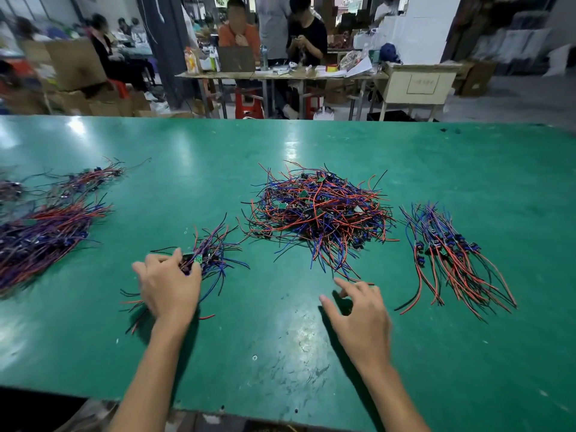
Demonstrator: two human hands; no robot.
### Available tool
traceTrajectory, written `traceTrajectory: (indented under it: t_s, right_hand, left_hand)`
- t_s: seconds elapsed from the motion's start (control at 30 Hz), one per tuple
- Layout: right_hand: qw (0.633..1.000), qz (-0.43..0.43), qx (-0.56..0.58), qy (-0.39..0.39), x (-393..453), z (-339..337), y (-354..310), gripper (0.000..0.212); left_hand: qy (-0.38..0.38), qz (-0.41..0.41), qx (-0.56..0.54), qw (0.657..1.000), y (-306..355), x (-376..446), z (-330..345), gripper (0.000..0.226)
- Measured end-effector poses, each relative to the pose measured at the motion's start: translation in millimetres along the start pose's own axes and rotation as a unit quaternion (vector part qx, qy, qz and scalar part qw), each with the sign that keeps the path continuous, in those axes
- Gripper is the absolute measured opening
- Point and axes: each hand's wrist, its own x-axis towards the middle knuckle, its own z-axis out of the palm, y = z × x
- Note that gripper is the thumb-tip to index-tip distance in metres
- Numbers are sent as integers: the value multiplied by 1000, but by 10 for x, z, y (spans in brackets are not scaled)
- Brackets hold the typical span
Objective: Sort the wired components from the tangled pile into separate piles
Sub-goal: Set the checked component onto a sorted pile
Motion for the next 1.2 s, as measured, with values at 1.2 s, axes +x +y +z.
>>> traceTrajectory:
  t_s: [1.2]
  right_hand:
    - [991,-59,114,28,107,-142,137,10]
  left_hand:
    - [-165,262,-307,900,723,-1342,346,28]
